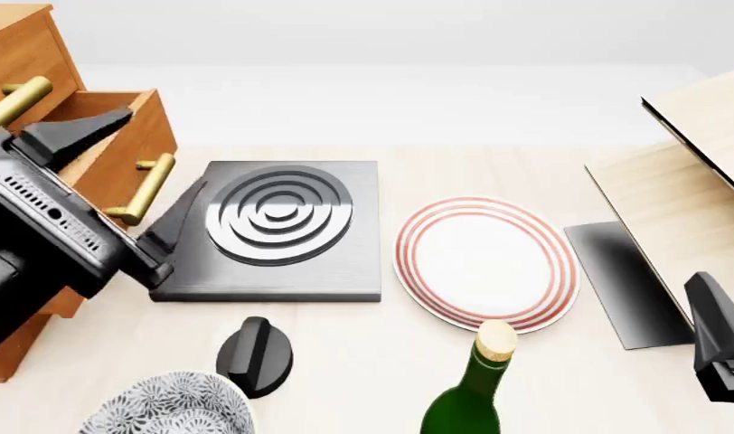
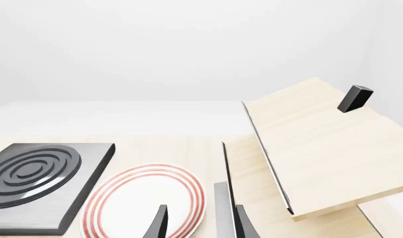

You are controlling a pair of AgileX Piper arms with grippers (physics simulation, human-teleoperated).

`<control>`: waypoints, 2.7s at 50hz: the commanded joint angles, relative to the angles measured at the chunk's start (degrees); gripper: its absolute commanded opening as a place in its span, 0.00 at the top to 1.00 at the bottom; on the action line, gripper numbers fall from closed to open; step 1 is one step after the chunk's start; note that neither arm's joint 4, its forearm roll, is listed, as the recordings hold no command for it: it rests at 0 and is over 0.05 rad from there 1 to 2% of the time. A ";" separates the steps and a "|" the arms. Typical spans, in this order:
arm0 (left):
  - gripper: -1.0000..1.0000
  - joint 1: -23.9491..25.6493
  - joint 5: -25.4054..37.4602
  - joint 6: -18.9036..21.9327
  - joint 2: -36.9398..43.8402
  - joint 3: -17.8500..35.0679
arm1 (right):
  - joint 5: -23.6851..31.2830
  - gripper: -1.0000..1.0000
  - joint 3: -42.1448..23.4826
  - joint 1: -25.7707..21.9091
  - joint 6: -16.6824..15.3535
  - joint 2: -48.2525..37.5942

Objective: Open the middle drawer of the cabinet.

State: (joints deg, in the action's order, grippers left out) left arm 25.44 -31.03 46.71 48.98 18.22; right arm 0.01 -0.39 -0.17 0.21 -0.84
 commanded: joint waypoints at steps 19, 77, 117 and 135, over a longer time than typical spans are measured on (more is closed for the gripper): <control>0.00 -2.39 45.71 -34.05 -3.87 29.77 | 0.01 0.00 0.00 0.01 0.00 0.02; 0.00 -15.95 73.70 -40.93 21.81 63.67 | 0.00 0.00 0.00 0.00 0.00 0.00; 0.00 -19.24 74.05 -43.26 35.88 75.70 | 0.00 0.00 0.00 -0.01 0.01 0.01; 0.00 -21.32 76.59 -44.26 40.01 80.55 | 0.00 0.00 0.00 -0.01 -0.01 -0.01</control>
State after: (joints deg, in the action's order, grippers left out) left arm 5.18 43.82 2.92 86.50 95.76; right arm 0.01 -0.39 -0.17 0.21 -0.84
